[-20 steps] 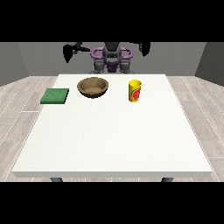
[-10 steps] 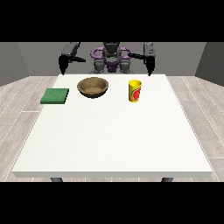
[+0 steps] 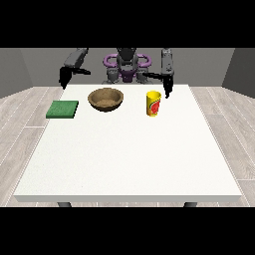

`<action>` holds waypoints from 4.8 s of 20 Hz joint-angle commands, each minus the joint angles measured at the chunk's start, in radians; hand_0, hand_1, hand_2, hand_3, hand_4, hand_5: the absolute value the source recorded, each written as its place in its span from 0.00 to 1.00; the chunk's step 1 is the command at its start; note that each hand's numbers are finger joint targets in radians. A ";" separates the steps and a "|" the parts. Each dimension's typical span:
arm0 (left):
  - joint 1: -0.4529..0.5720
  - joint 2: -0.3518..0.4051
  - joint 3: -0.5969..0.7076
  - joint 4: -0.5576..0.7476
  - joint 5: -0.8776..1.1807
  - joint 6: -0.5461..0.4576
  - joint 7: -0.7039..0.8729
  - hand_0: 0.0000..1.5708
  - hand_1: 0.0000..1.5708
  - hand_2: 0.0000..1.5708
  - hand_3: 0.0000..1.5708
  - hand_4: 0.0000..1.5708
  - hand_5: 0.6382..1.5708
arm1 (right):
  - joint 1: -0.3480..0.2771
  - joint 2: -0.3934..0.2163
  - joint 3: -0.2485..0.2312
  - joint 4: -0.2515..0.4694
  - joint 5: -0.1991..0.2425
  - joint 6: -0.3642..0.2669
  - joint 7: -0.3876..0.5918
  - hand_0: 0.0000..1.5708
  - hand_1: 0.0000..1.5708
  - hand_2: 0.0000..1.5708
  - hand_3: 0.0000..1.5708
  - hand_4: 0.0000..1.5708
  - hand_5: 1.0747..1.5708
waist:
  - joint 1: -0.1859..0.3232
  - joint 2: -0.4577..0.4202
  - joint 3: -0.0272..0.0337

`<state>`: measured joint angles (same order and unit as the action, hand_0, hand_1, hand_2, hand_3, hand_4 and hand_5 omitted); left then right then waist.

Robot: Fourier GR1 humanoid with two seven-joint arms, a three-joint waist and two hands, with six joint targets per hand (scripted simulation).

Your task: Pick the cup and pour the ball into the bowl, then pick the bowl and place it on the pad

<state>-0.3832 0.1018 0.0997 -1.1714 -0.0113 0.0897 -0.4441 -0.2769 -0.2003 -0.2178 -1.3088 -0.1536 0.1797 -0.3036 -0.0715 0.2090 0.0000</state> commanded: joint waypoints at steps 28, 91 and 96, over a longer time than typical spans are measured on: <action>-0.178 -0.007 -0.019 0.457 -0.290 0.494 -0.194 0.86 0.86 1.00 1.00 0.60 0.95 | -0.084 -0.231 -0.151 0.290 -0.114 0.224 -0.084 0.00 0.00 0.00 0.00 0.00 0.97 | -0.072 -0.004 0.0015; -0.611 -0.102 -0.858 0.190 -1.558 -0.181 0.768 0.96 0.96 1.00 1.00 0.77 0.88 | -0.203 -0.248 -0.141 0.716 -0.028 0.139 -0.173 0.00 0.00 0.00 0.18 0.00 0.89 | 0.074 -0.197 0.0005; -0.518 -0.100 -0.752 0.135 -1.456 -0.046 0.755 0.86 0.86 1.00 1.00 0.76 0.88 | -0.205 -0.228 -0.138 0.736 -0.059 0.192 -0.091 0.00 0.00 0.00 0.00 0.29 0.97 | 0.114 -0.187 -0.0012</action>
<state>-0.9551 0.0123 -0.7389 -0.9921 -1.5481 -0.0184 0.3137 -0.4858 -0.4468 -0.3621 -0.5790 -0.1986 0.3464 -0.4335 0.0225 0.0214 0.0000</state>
